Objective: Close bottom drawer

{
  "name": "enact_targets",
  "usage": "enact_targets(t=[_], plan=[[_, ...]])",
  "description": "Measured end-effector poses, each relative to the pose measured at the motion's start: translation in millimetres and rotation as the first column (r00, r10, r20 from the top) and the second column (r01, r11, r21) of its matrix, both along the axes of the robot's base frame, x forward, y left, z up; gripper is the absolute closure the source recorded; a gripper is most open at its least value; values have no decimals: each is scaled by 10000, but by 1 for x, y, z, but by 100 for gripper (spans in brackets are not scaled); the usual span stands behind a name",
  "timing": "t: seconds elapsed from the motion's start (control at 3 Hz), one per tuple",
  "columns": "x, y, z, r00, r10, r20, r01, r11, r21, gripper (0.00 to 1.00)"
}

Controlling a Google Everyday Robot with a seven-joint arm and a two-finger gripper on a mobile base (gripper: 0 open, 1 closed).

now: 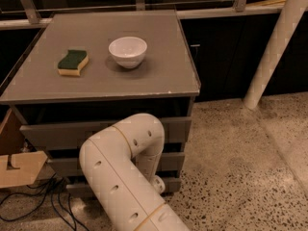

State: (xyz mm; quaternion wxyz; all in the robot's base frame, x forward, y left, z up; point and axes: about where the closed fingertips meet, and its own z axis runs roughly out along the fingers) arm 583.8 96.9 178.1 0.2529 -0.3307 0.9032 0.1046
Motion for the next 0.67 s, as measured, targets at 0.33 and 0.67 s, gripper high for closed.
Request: enact_targets(t=[0.33,0.67], plan=[[0,0,0,10000,0,0,0,10000,0,0],[0,0,0,10000,0,0,0,10000,1,0]])
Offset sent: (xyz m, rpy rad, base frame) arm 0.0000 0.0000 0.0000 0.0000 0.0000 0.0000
